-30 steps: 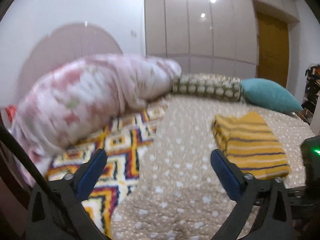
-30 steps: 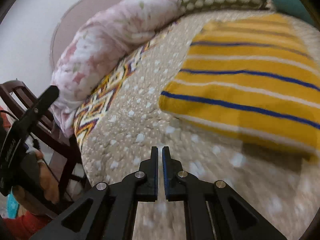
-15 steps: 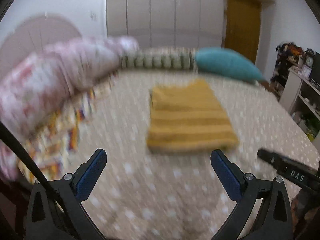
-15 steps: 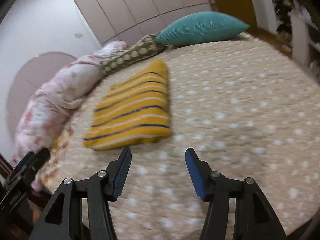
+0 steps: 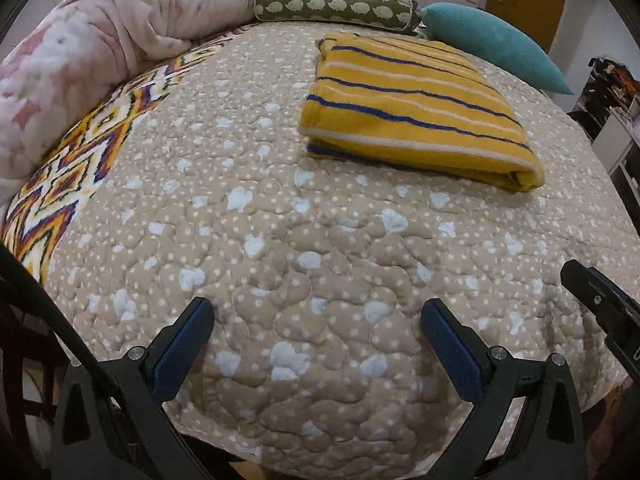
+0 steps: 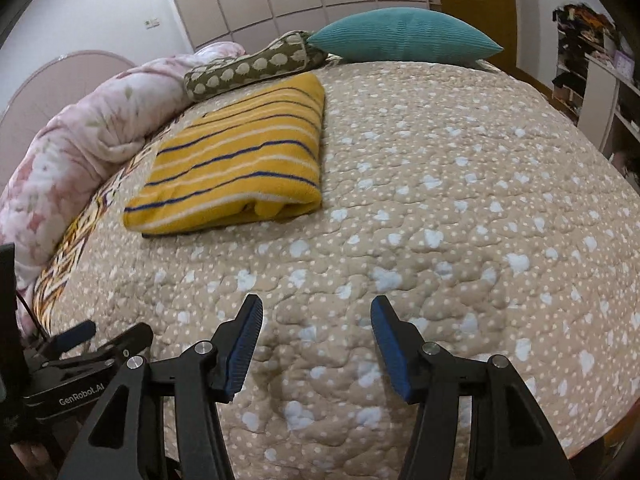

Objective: Fold small clothes

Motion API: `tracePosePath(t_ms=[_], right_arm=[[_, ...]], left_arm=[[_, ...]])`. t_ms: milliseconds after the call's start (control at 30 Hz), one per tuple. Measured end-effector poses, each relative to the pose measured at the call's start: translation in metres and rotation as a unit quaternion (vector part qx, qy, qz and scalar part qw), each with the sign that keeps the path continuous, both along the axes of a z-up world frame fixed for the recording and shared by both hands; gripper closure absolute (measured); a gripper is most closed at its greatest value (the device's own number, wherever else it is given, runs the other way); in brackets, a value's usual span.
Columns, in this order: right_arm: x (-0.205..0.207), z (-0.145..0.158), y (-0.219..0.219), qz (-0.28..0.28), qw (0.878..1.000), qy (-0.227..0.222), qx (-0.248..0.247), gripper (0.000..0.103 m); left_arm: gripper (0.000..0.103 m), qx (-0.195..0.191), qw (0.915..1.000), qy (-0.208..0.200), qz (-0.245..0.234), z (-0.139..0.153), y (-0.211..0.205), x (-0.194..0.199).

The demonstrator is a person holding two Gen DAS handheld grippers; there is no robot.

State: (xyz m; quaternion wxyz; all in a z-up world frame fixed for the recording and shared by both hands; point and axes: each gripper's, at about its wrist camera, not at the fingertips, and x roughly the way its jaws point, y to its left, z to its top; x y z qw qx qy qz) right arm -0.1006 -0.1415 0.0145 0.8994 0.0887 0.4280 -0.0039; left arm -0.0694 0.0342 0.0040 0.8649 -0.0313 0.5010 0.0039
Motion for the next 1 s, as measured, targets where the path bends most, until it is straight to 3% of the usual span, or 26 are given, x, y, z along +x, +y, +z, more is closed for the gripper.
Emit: tracePosePath(t_ms=[200,300,433,567,800,1000], right_arm=[[-0.001,-0.006,0.001,-0.002,1.0,0.013,-0.002,0.04],[-0.001,-0.008,0.001,-0.008,1.0,0.013,-0.01,0.04],[-0.003,-0.007,0.002,-0.018,1.0,0.01,-0.023,0.04],[-0.005,-0.004,0.002,-0.028,0.999,0.005,-0.035,0.04],[-0.006,-0.002,0.002,-0.032,0.998,0.002,-0.049,0.039],[-0.006,-0.001,0.009,-0.022,0.997,0.0,-0.073,0.038]], left_arm=[[0.0,0.044,0.9989,-0.018,0.0,-0.006,-0.012,-0.001],[0.0,0.048,0.9986,-0.022,0.002,-0.005,-0.014,-0.002],[0.0,0.031,0.9994,-0.012,-0.002,0.006,-0.009,-0.006],[0.0,0.002,0.9995,-0.027,0.018,0.024,-0.003,-0.019],[0.0,0.013,0.9977,-0.067,0.003,0.05,-0.012,-0.034],[0.0,0.009,0.9973,-0.072,-0.011,0.057,-0.02,-0.041]])
